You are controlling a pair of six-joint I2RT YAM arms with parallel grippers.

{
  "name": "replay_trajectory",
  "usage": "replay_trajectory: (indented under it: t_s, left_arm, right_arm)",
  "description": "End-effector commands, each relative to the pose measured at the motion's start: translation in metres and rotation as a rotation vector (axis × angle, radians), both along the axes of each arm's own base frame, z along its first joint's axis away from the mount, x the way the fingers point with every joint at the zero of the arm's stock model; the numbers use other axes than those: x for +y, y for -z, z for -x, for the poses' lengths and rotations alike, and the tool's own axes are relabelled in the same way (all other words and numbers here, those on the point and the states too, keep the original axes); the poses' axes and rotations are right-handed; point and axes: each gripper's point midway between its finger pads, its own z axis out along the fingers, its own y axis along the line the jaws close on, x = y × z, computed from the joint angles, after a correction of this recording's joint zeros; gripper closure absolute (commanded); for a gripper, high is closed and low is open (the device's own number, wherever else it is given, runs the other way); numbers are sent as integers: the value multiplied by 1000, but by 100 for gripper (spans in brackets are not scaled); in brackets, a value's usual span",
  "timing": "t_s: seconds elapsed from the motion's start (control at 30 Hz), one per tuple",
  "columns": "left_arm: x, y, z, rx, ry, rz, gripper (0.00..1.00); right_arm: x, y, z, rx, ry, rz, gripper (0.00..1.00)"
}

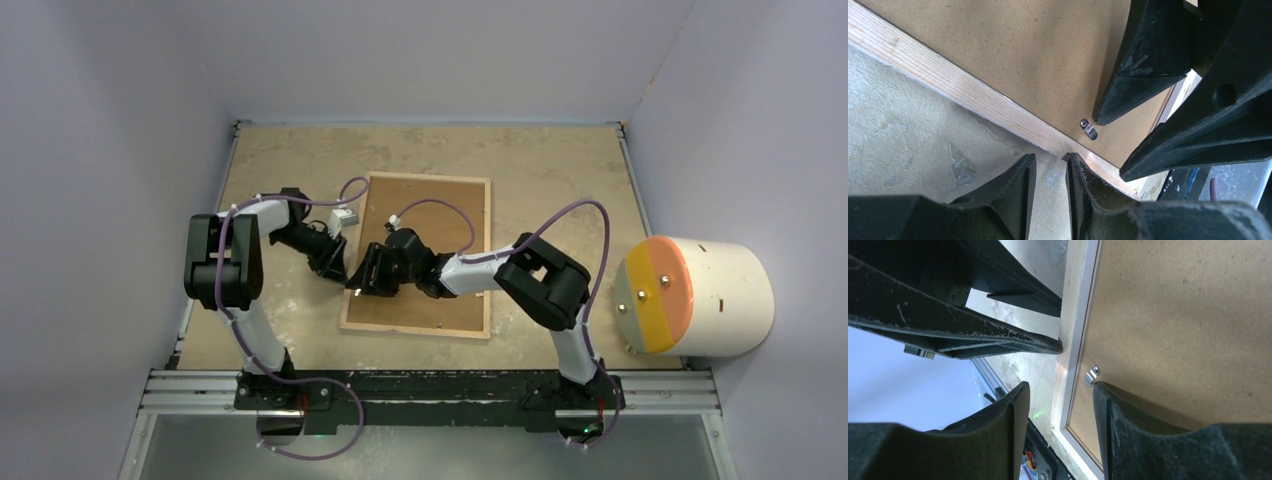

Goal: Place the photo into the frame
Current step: Install the photo frame at the center of the board.

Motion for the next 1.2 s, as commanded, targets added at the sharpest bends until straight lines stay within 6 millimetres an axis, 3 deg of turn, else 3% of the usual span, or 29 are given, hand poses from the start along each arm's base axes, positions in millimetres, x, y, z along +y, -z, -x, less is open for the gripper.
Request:
replay_trajectory:
  t_s: [0.0, 0.83, 1.0, 1.17]
  left_arm:
    - [5, 9, -5, -55, 16, -33, 70]
    - [8, 9, -6, -75, 35, -47, 71]
    - [13, 0, -12, -94, 37, -57, 69]
    - [22, -12, -34, -129, 0, -66, 67]
  right_arm:
    - [8, 3, -5, -1, 11, 1, 48]
    - [19, 13, -13, 14, 31, -20, 55]
    - [12, -10, -5, 14, -1, -56, 53]
    - [-23, -44, -28, -71, 43, -64, 42]
